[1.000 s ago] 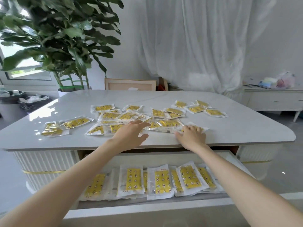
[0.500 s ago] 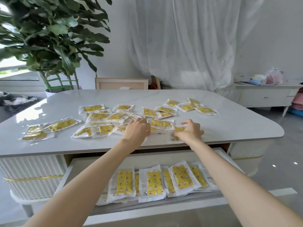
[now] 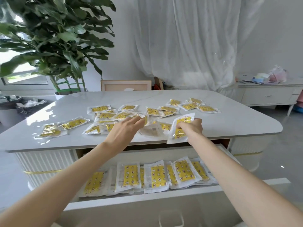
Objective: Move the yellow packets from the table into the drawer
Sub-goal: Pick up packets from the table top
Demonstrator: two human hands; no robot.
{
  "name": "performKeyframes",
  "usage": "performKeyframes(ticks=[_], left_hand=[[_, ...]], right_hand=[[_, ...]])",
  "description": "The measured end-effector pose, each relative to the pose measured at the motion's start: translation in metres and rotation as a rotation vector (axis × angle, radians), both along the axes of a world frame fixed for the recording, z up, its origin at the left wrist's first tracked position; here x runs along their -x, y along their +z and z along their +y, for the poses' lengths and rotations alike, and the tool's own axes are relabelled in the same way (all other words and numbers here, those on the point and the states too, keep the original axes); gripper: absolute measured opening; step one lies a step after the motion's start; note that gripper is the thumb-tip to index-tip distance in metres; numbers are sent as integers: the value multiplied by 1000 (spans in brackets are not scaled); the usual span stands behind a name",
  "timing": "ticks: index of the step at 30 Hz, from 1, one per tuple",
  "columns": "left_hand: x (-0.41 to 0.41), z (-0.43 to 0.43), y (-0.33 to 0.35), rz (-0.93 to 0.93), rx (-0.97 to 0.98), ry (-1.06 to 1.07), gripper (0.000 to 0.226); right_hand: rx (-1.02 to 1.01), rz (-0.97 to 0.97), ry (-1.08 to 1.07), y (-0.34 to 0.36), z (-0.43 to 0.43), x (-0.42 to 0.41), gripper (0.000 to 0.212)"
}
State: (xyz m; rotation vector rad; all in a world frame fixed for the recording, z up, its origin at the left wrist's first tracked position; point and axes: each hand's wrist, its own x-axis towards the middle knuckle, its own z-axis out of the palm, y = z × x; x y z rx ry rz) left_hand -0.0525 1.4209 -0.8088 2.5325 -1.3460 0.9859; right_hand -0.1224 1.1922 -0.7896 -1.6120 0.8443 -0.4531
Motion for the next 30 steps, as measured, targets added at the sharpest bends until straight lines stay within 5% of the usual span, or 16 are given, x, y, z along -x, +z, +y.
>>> performKeyframes(ticks=[4,9,13,19,26,30], left_hand=[[13,17,12,112,148,35,12],[25,42,19,377,489,-52,13],[36,61,19,369,518,-117,14],[58,61,12,495,578,-171,22],[62,61,6,1176,911,-82,14],[61,60,-2,1379,995,90,43]], right_hand=[[-54,-166,-23,11,22,7,58],[-355,-133,492,25,58,19,3],[-509,-97,712,7,72,8,14],[-470,-59,906,-9,84,9,29],[-232,-99,802,-24,75,8,14],[-184,-76,815,-37,75,9,17]])
